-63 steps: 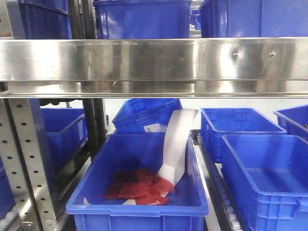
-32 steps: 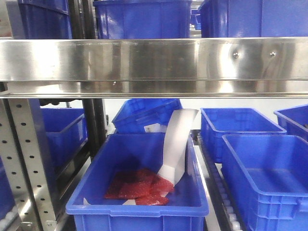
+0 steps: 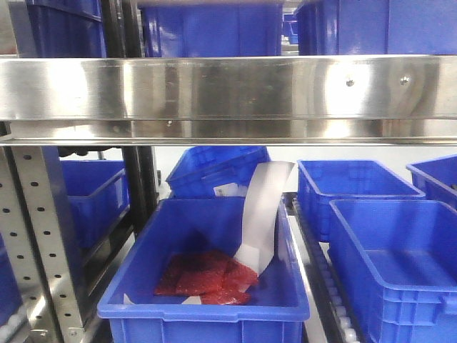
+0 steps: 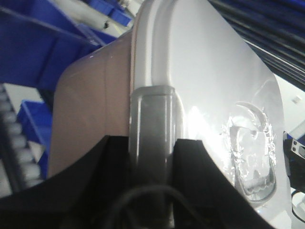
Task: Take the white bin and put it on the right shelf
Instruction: 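Lift the pink bin with both grippers onto the upper roller shelf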
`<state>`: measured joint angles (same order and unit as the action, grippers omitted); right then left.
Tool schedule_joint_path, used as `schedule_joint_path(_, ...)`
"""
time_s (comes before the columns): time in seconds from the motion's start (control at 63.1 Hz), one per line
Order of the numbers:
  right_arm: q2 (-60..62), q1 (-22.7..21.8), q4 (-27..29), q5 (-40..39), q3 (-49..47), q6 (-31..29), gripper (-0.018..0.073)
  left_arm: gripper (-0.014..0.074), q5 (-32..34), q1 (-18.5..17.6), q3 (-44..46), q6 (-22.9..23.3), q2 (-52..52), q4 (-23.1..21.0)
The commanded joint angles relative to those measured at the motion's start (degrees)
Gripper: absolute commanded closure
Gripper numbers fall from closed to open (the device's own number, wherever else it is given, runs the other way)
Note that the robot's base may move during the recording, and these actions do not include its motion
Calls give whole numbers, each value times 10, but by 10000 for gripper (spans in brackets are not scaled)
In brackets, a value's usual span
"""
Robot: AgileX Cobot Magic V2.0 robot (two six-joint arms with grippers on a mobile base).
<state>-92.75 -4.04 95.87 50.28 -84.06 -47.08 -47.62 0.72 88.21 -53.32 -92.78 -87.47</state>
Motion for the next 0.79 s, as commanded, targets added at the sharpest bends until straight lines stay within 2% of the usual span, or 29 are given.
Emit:
schedule_joint_path(0.0,-7,42,62,107,-41,6,502,722,-71,-26,22,-27,0,-30)
schedule_joint_path(0.317,-105,44,63,103,-82,3,502,717,-32,-26,22,-28,-61,-28)
schedule_joint_path(0.412,-115,44,65,106,-88,3,483,664,-29,-26,22,-29,-68,-24)
schedule_joint_path(0.507,-117,44,65,109,-88,1,349,519,-18,-25,22,-29,-69,-8)
schedule_joint_path(0.555,-117,43,65,110,-88,1,209,431,-17,-25,24,-29,-69,-8)
schedule_joint_path(0.587,-117,42,65,108,-88,1,79,351,-13,-25,24,-29,-69,-8)
schedule_joint_path(0.65,-117,40,64,105,-88,1,-78,213,-3,-25,25,-29,-69,-8)
schedule_joint_path(0.697,-117,38,62,106,-88,-6,-76,128,5,-25,28,-29,-69,-6)
schedule_joint_path(0.777,-117,34,60,106,-88,-14,-70,51,15,-25,32,-29,-69,-6)
